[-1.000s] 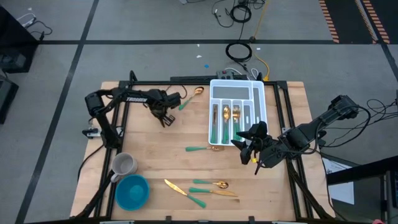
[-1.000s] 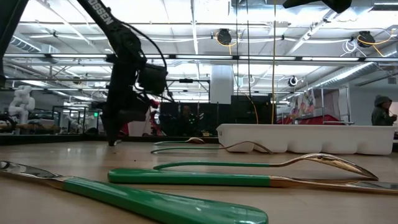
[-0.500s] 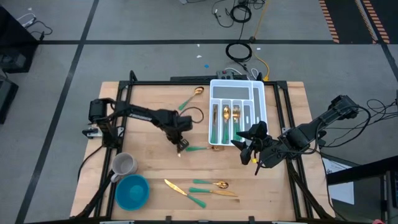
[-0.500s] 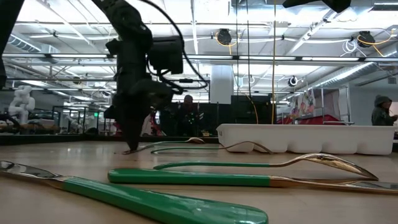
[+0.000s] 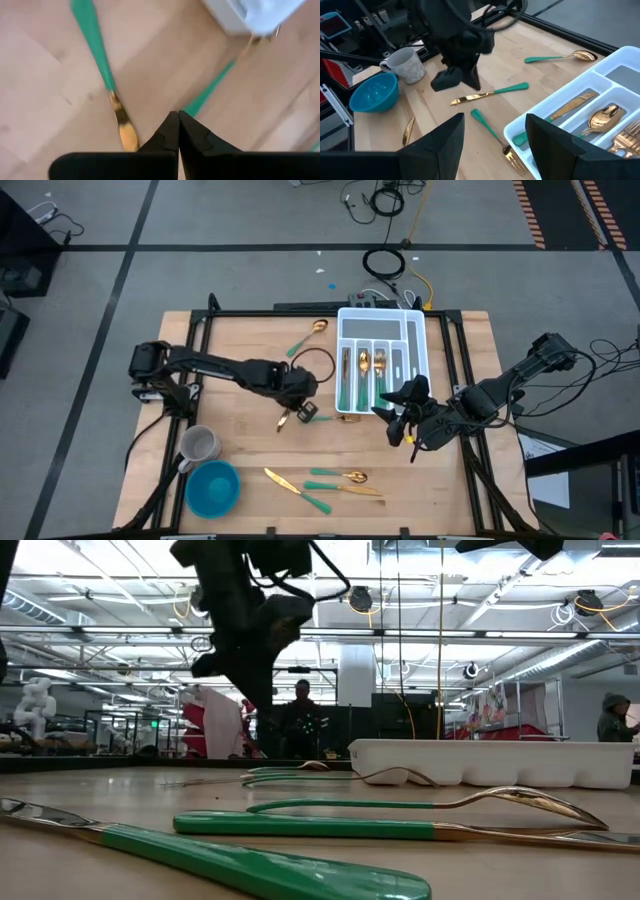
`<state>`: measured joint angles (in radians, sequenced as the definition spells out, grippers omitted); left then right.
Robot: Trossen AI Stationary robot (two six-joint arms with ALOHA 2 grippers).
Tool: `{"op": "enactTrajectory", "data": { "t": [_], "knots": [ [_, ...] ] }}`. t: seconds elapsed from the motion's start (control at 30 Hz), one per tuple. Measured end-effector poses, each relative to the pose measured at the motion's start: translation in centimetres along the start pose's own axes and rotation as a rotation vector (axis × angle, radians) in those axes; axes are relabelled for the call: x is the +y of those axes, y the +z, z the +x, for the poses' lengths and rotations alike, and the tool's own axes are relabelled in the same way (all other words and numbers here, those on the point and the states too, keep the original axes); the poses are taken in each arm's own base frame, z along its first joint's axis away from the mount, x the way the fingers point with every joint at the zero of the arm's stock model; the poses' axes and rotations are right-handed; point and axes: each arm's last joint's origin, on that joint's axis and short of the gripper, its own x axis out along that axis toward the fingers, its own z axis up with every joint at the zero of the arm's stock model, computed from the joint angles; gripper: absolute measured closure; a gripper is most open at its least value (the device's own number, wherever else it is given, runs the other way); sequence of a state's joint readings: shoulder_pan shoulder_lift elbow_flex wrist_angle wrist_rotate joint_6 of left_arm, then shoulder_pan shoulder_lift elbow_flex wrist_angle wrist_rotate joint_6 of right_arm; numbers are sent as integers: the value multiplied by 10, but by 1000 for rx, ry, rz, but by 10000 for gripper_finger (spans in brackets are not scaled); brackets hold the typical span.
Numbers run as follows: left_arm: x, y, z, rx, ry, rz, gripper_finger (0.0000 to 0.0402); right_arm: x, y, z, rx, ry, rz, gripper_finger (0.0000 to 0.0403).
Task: Sort silverware
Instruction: Put the top green table knife into the white cutlery tray
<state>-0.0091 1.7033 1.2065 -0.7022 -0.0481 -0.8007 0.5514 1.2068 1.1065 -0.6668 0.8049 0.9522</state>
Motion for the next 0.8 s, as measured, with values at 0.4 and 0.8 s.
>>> {"op": "enactTrajectory", "data": {
  "t": [0.4, 0.8],
  "knots": [
    [32, 34, 15, -82, 114, 5, 254, -4, -3, 0, 20, -34, -38, 191],
    [43, 52, 33, -58, 177, -134, 189, -6, -5, 0, 61, -37, -77, 191]
  ]
}}
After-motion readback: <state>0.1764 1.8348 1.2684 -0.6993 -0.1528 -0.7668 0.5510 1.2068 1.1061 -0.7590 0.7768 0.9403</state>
